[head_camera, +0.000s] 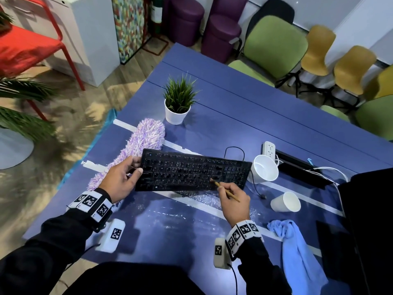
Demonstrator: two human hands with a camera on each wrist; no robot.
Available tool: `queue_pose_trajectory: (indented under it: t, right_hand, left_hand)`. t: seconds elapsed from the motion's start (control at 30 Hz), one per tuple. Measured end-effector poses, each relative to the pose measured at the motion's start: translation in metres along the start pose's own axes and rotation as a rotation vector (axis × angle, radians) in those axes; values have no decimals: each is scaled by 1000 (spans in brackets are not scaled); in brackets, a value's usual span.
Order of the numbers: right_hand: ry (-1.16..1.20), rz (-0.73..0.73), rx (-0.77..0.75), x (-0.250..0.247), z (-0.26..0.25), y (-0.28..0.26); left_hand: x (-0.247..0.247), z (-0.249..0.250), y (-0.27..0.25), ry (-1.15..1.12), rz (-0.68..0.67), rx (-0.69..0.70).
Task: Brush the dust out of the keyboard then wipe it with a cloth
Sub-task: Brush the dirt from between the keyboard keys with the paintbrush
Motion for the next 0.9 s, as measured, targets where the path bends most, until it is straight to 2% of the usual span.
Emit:
queue_pose_trajectory:
  t: [0.07,0.17,0.33,0.47,0.57,0.7,0.83,0.9]
  right_hand:
    - [36,-43,-46,5,-5,-2]
    - [19,-72,0,11,2,1]
    - [79,13,-27,4,1,6]
    - [45,-137,-20,14,3,10]
    - [52,-32,-32,4,5,15]
    - [-34,77,88,-11,32,31]
    - [50,171,-33,-26,27,36]
    - [27,91,-52,-21,28,40]
  left_hand:
    - [0,0,0,-6,1,4]
    - [0,0,2,-7,5,-2]
    - [0,-3,1,7,7,-18]
    - [-1,-1,1,27,16,-16]
    - [-2,-3,2,19,19,-19]
    - [-3,-3,1,32,26,-1]
    - [-2,-2,1,34,8,8]
    - [-2,-1,2,38,9,12]
Point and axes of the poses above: each hand's wrist, its own y-axis towards the middle knuckle, its own x-axis out of the palm, z = x × y, the point moved 6 cm from there along y, towards the middle knuckle, and after that the axes turned 13 degrees about -y, right-handed, at the moved point
